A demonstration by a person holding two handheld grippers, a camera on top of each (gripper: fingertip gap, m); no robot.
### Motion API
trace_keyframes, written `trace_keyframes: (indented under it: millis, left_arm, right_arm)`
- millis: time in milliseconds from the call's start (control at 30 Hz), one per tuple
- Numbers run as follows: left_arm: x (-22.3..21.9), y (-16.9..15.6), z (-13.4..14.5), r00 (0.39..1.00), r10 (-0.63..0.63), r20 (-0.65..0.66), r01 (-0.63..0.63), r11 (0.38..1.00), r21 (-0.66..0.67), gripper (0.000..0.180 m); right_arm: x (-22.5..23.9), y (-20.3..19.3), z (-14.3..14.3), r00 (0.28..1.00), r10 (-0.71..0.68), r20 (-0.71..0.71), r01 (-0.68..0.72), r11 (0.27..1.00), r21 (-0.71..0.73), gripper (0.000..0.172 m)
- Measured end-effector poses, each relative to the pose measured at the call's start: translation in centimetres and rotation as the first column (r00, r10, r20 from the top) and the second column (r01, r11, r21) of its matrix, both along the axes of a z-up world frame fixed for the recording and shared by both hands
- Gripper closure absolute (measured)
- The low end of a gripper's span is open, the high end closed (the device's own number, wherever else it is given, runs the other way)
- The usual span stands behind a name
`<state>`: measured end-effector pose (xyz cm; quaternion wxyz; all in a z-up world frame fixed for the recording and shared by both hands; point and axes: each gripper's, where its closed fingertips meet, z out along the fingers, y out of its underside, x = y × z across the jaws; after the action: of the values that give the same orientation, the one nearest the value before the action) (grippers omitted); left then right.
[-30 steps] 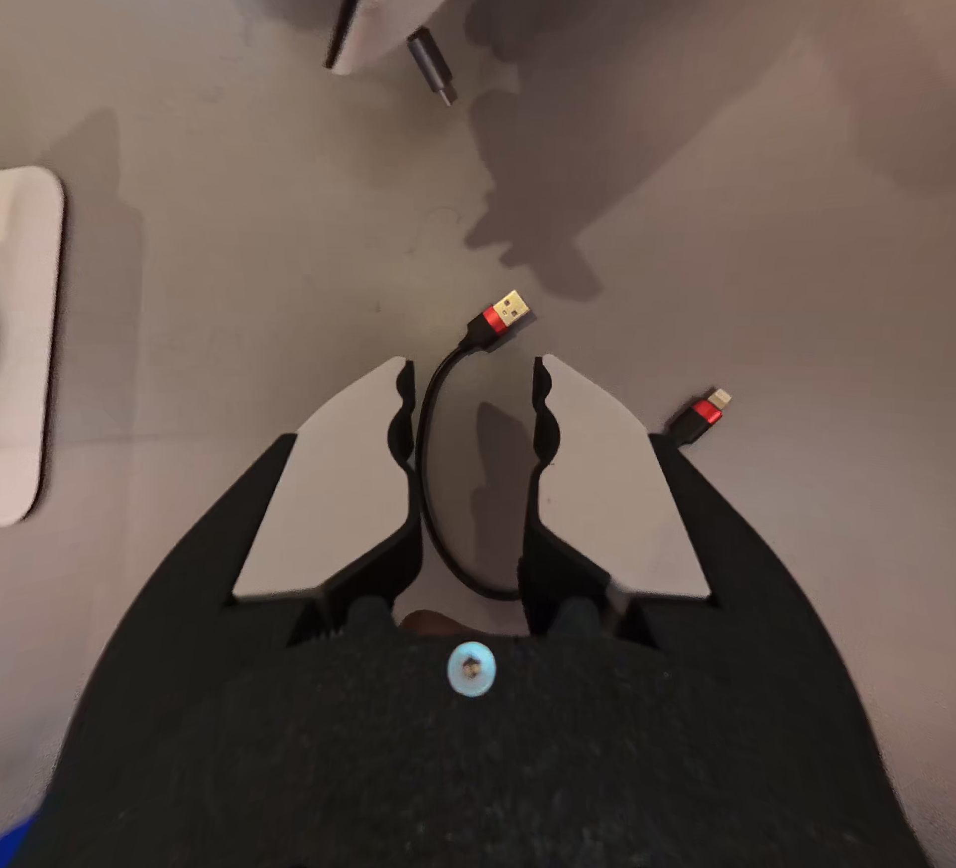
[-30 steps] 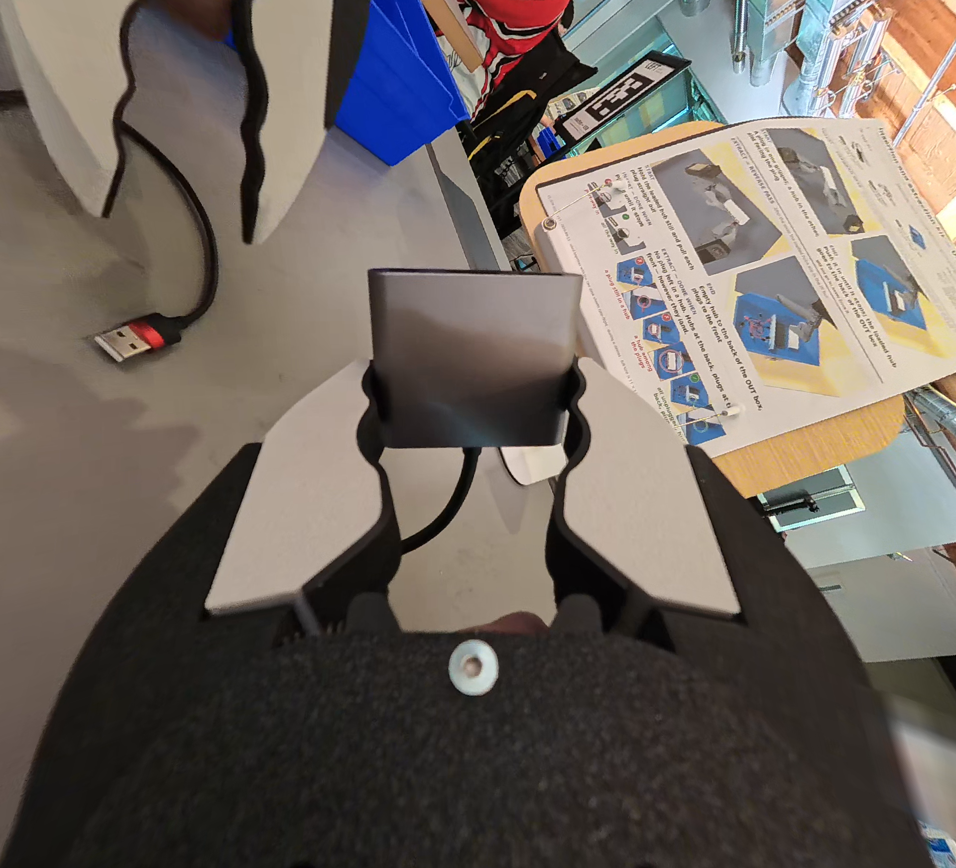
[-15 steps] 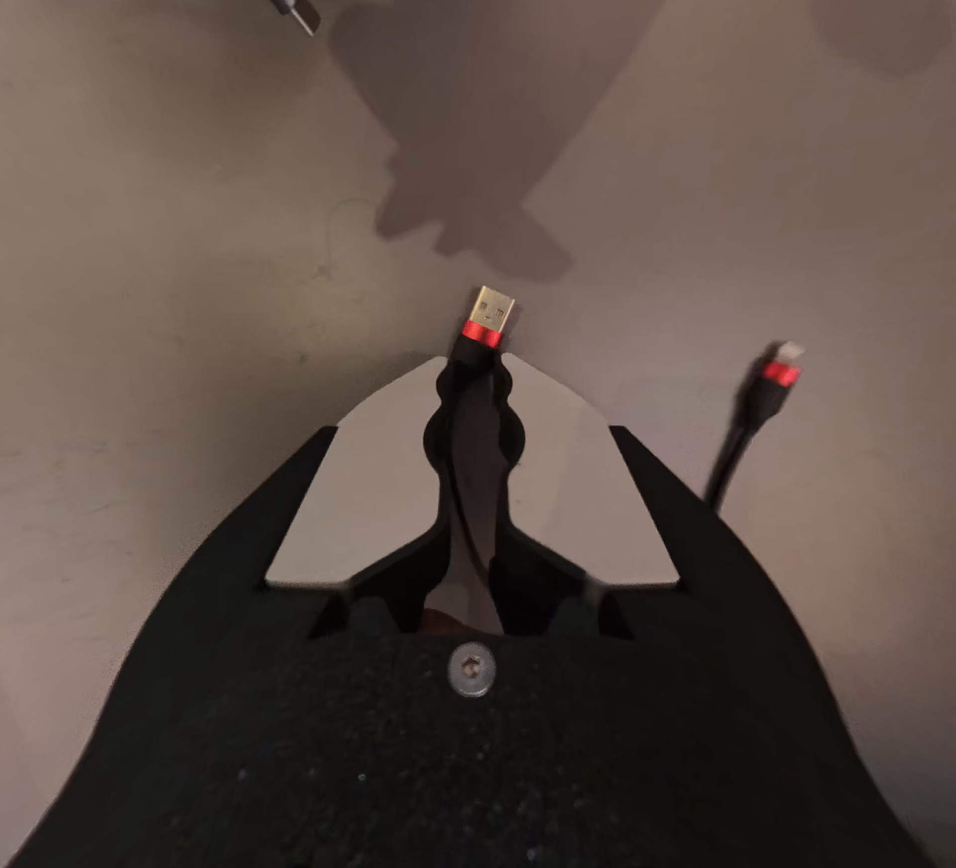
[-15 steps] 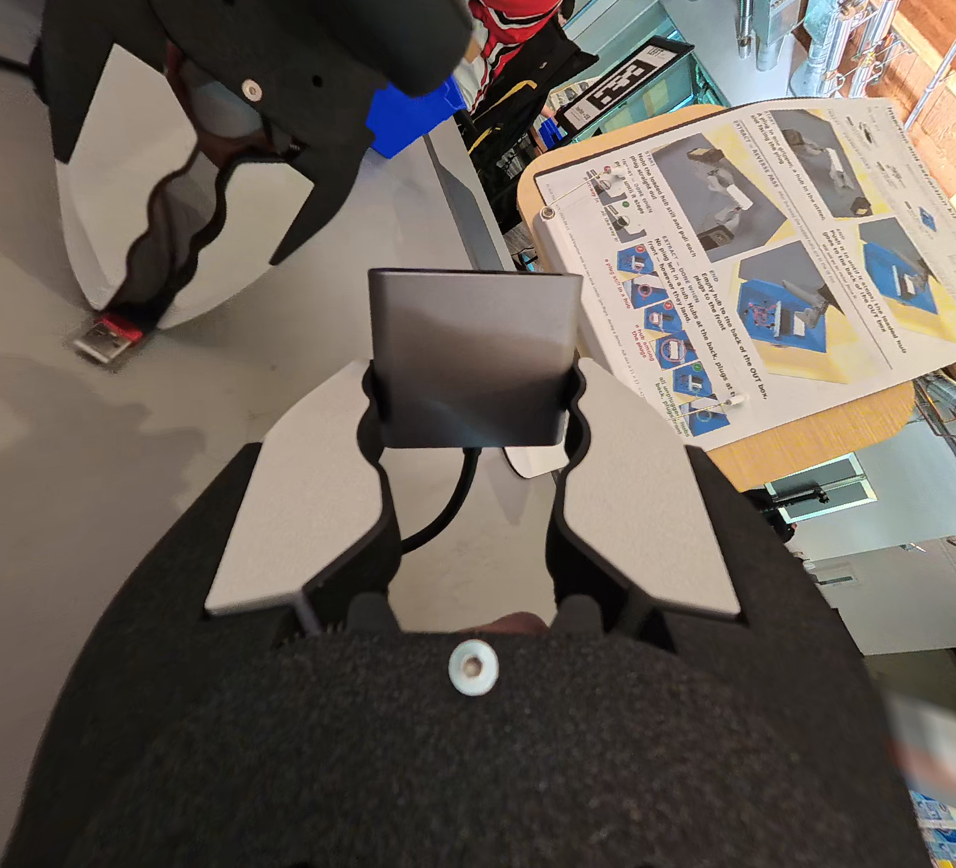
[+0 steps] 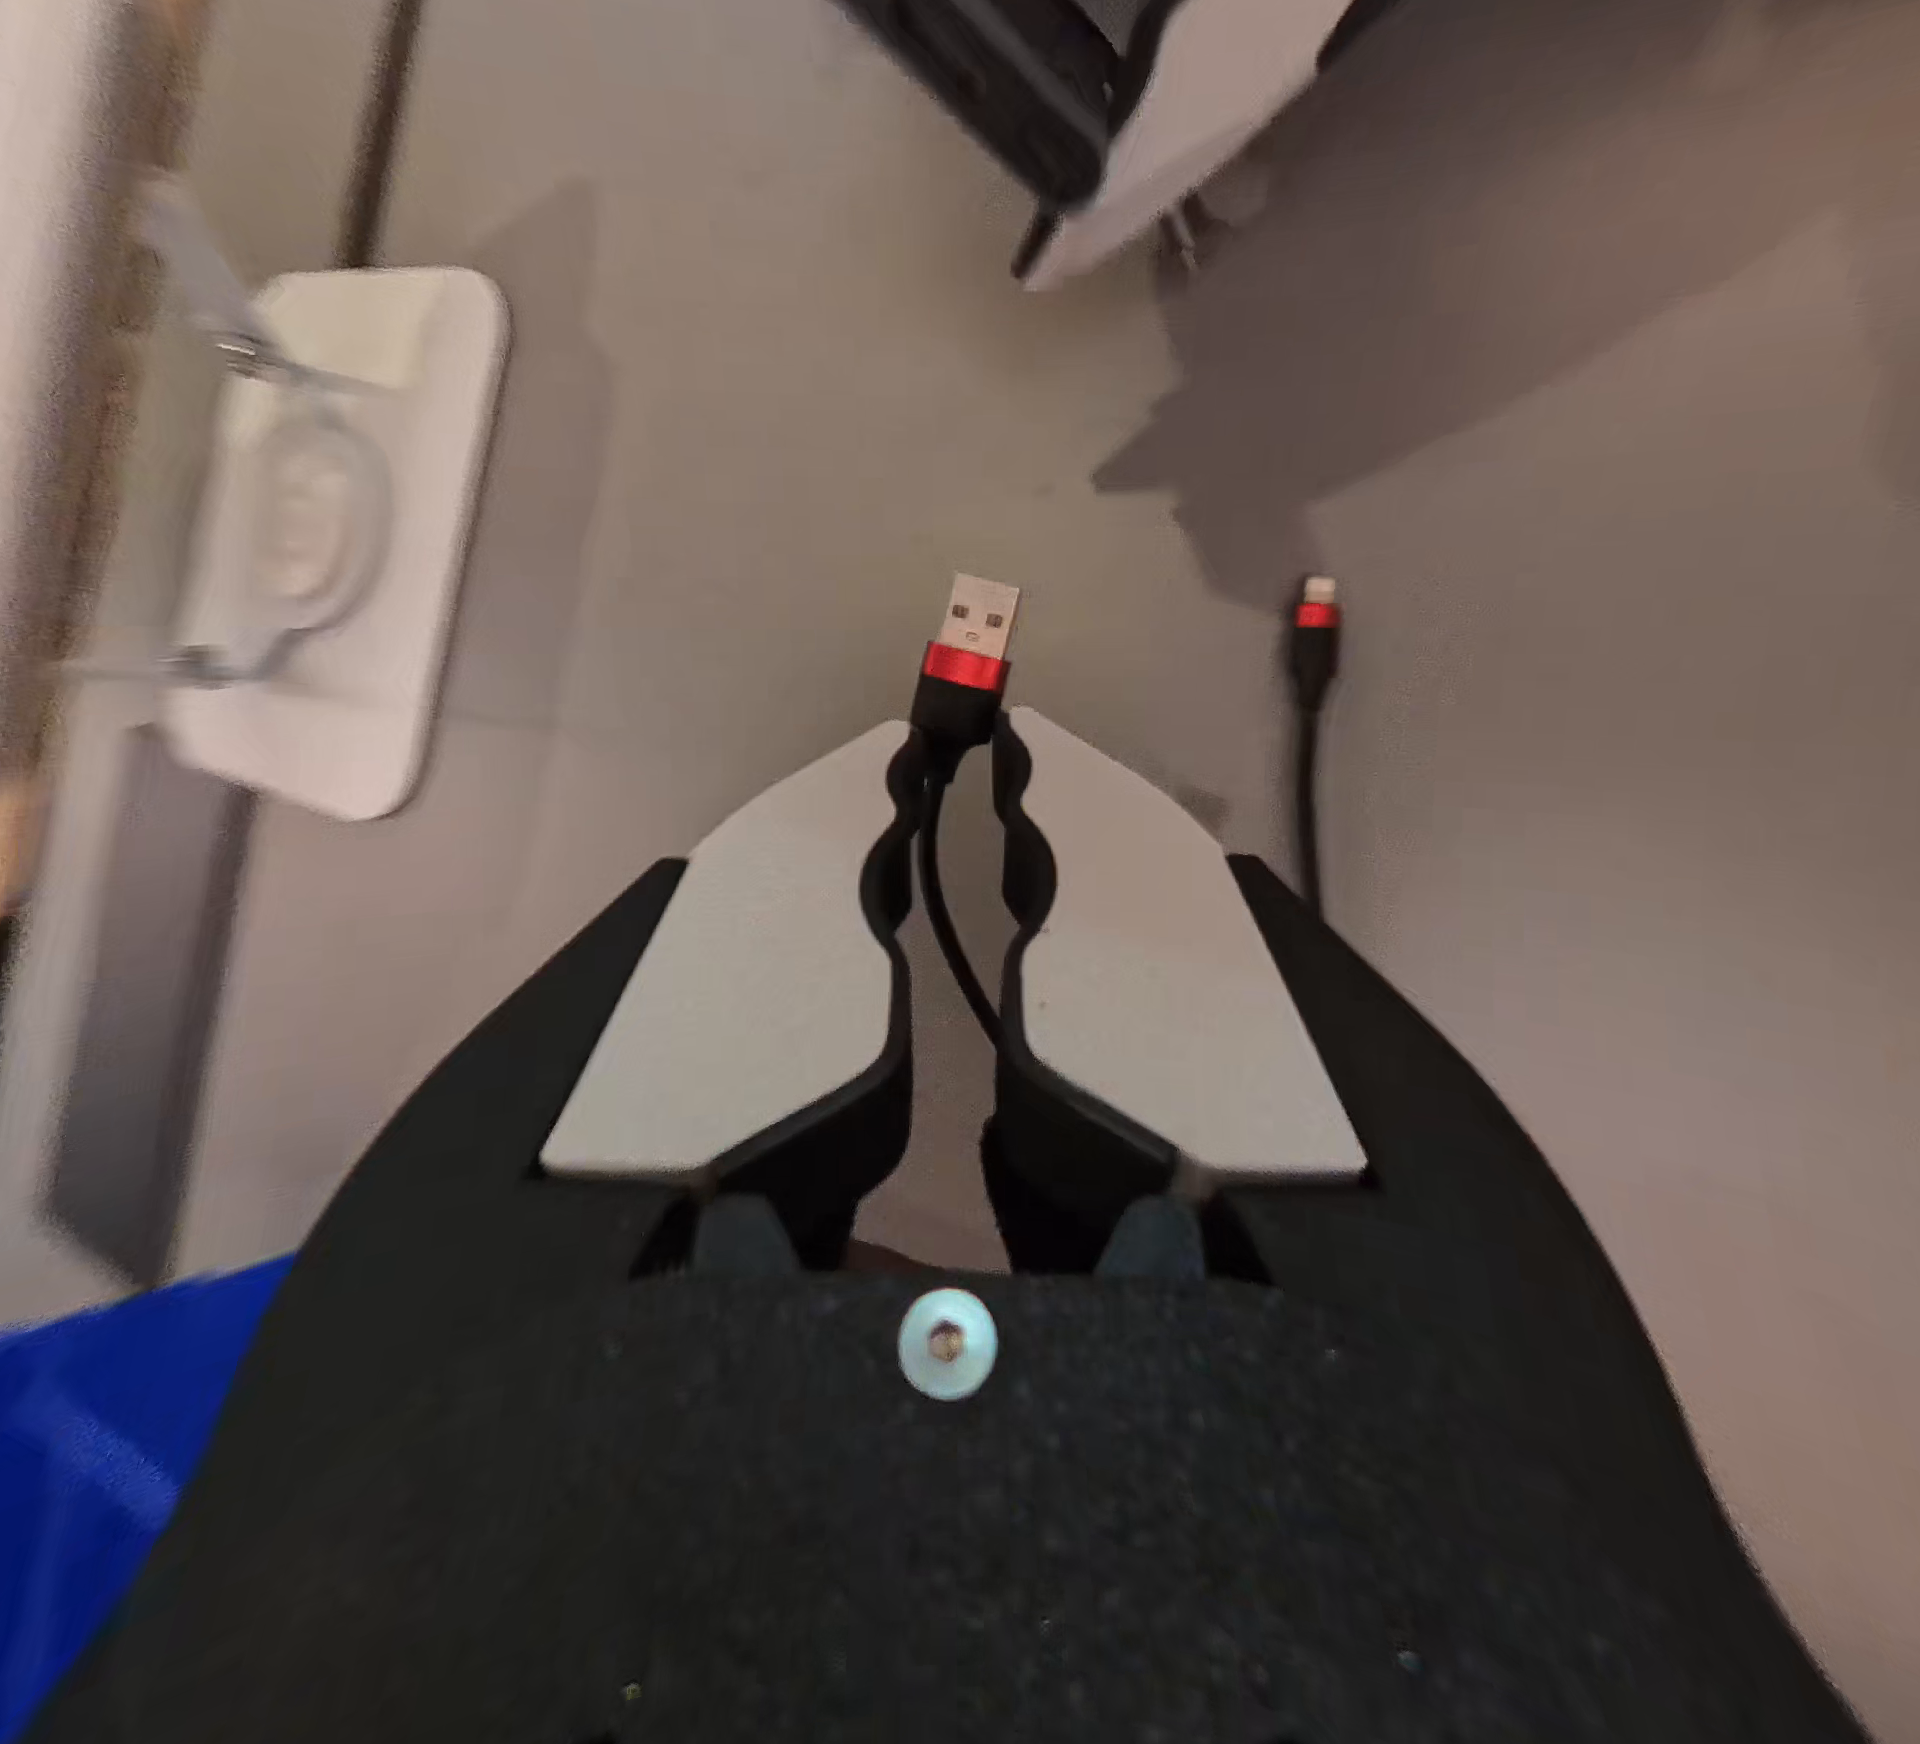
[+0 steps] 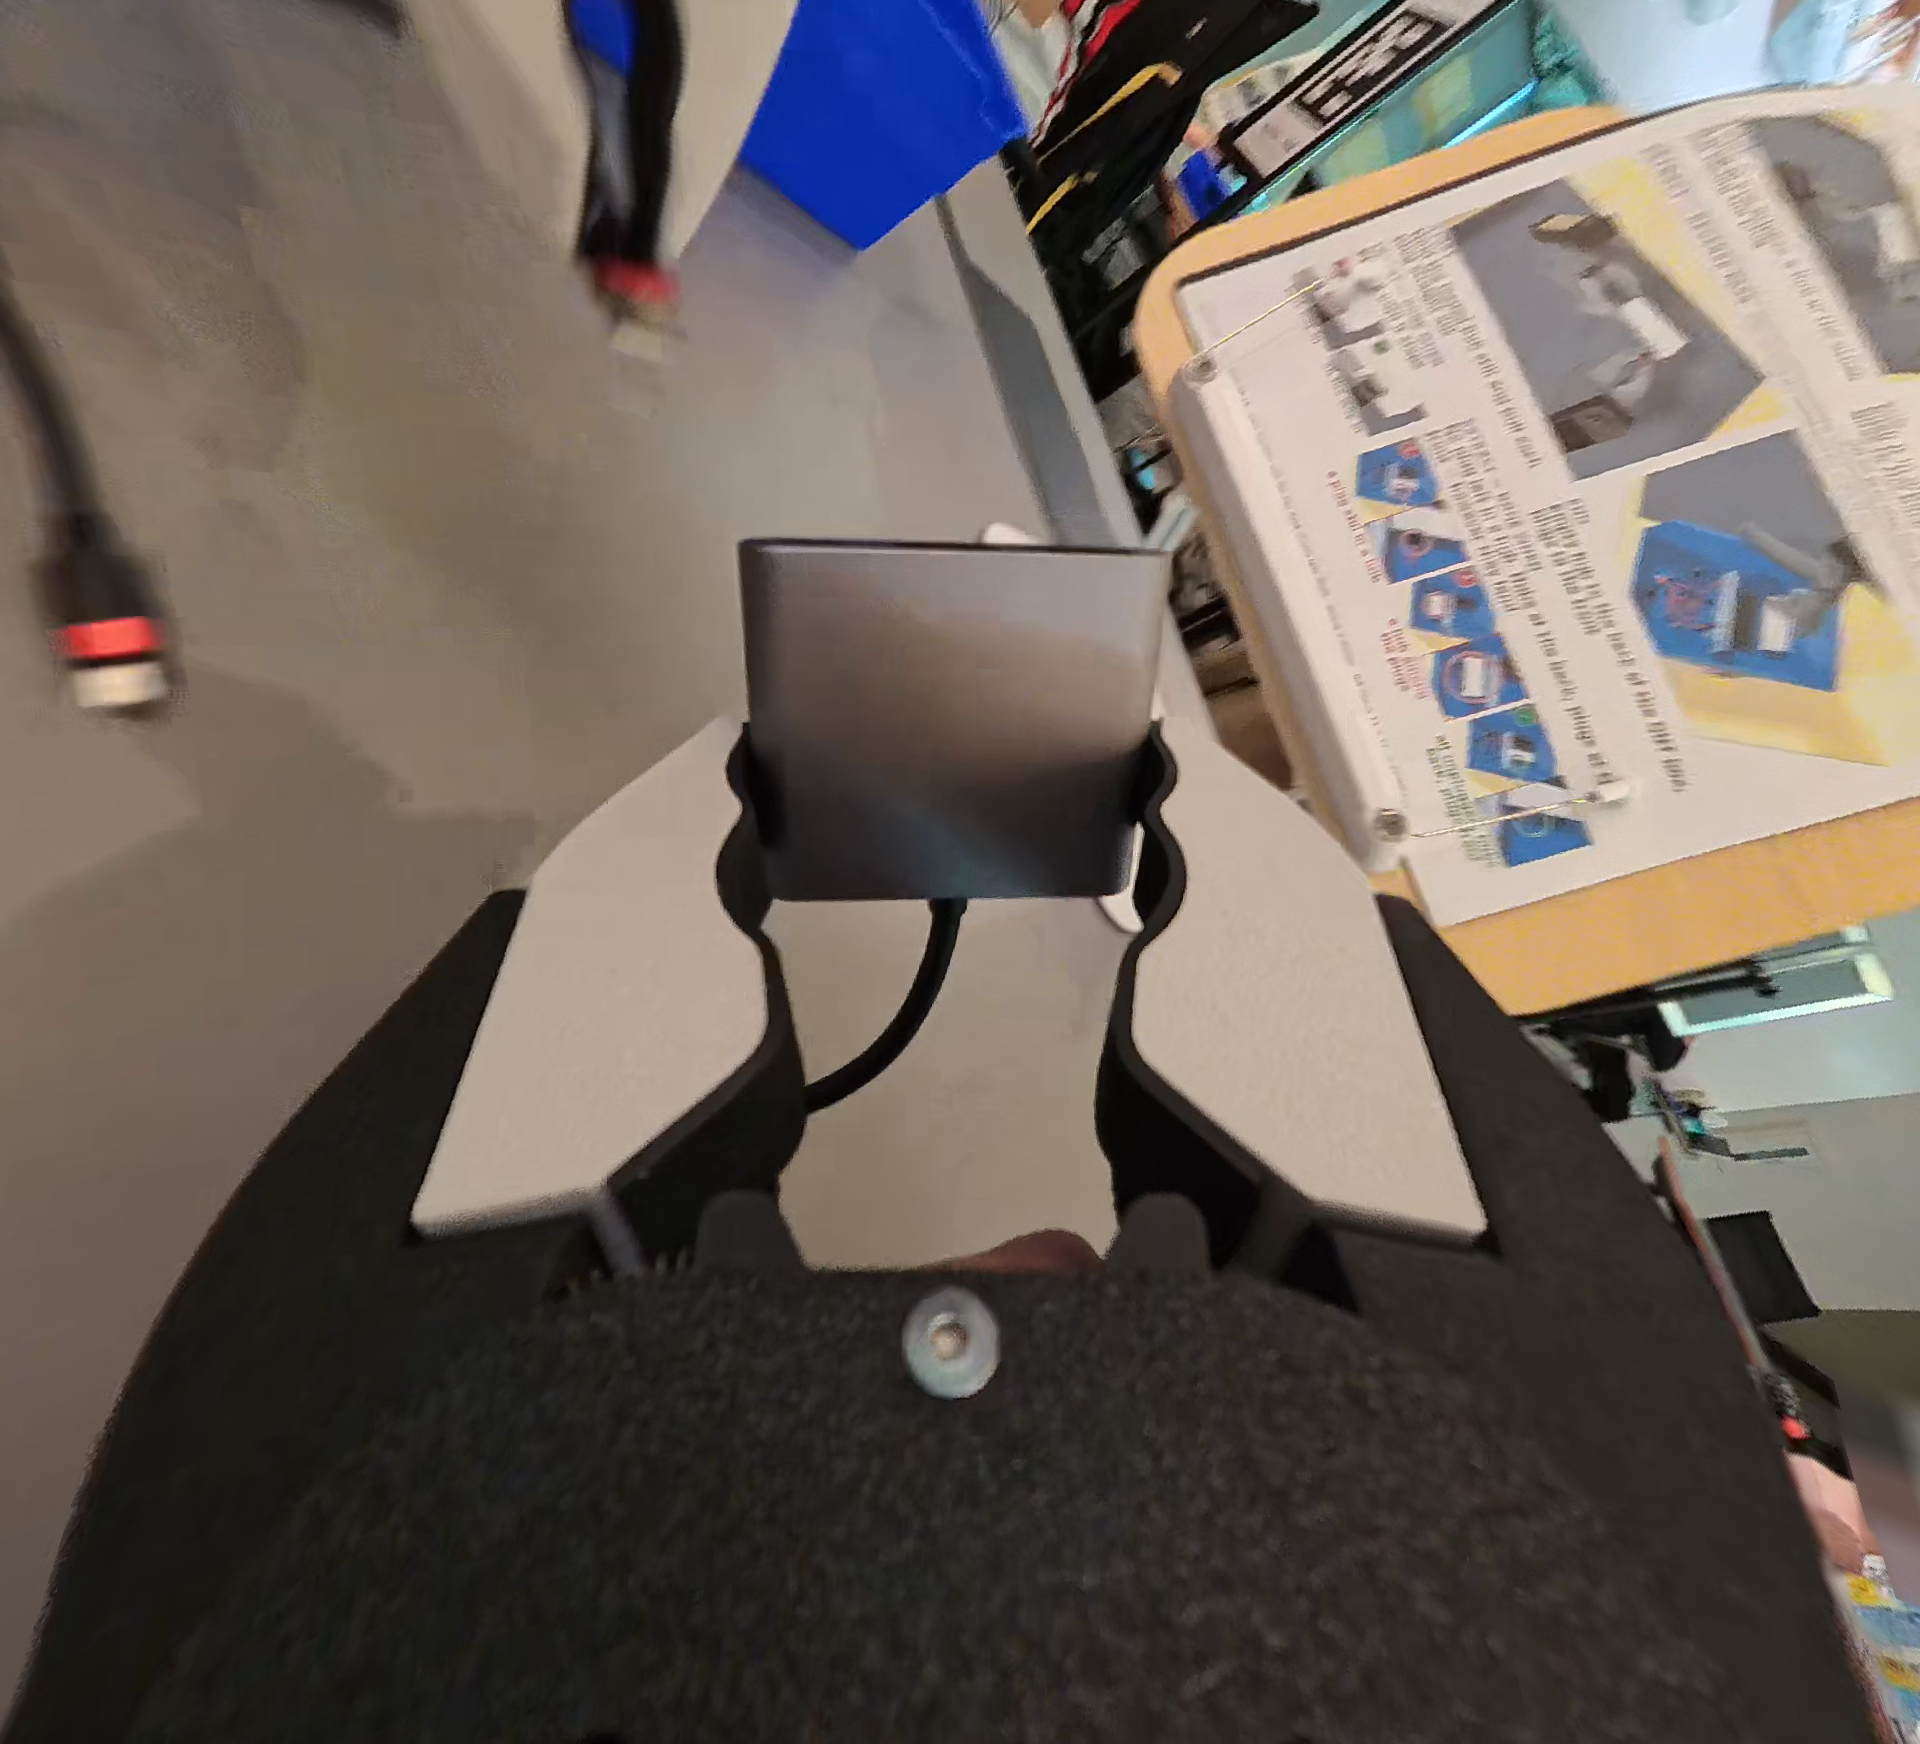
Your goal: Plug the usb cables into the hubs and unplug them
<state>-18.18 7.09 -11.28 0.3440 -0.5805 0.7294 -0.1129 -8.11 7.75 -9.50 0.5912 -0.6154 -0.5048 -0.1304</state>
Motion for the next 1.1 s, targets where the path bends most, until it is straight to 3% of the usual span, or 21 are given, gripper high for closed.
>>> trace_keyframes:
  millis: [100,200,367,533,700,1100]
  left_arm:
    - [-0.4,-0.9,2.9,1.0,-0.003,0.028,-0.003,0.977,0.214,0.169]
    - [-0.7,-0.8,4.3,1.0,0.027,0.016,-0.031,0.907,0.42,0.169]
    - [-0.6,-1.0,3.9,0.996,0.088,0.009,-0.077,0.82,0.567,0.169]
    - [-0.2,-1.6,4.4,0.986,0.154,0.062,-0.157,0.738,0.656,0.169]
    - [1.1,-2.5,4.2,0.985,0.166,0.051,-0.154,0.701,0.697,0.169]
    - [2.6,-2.1,3.0,0.988,0.152,-0.028,-0.091,0.716,0.692,0.169]
  right_arm:
    - [-0.6,-0.1,-1.3,0.999,0.01,0.036,-0.007,0.998,-0.068,0.103]
    - [-1.1,-0.5,-1.0,0.999,0.019,0.036,-0.016,0.997,-0.078,0.103]
    - [-1.8,-1.0,-1.0,0.998,0.045,0.037,-0.041,0.994,-0.101,0.103]
    - [-2.3,-1.3,-1.1,0.997,0.066,0.037,-0.061,0.992,-0.111,0.103]
    - [-2.3,-1.3,-1.2,0.996,0.072,0.05,-0.067,0.993,-0.093,0.103]
    - [-2.2,-1.2,-1.2,0.992,0.062,0.111,-0.058,0.998,-0.038,0.103]
